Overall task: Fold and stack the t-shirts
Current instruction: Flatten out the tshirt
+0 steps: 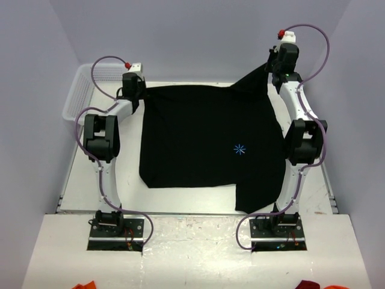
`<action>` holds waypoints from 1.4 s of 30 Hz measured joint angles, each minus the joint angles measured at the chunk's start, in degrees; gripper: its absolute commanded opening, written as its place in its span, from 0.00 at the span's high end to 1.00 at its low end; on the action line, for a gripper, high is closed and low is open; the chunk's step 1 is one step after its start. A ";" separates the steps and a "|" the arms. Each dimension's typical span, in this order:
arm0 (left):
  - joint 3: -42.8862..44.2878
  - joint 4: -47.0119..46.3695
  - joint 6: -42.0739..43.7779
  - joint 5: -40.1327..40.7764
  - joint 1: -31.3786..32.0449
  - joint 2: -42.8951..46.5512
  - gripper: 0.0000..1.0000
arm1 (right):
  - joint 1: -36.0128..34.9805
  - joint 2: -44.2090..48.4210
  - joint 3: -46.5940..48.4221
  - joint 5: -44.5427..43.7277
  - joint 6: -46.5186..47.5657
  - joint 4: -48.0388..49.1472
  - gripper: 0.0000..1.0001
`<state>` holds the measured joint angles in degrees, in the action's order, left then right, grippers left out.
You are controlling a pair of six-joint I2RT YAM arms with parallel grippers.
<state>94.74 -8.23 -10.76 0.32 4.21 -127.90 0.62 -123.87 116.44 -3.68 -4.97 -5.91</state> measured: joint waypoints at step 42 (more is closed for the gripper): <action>-12.37 4.35 5.73 -7.43 4.98 55.43 1.00 | -12.09 49.59 13.25 -7.23 13.44 -8.31 1.00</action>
<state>82.37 -3.88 -5.04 -7.11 9.19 -72.47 -11.46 -74.28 129.69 -10.92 8.47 -14.22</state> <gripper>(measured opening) 0.006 0.006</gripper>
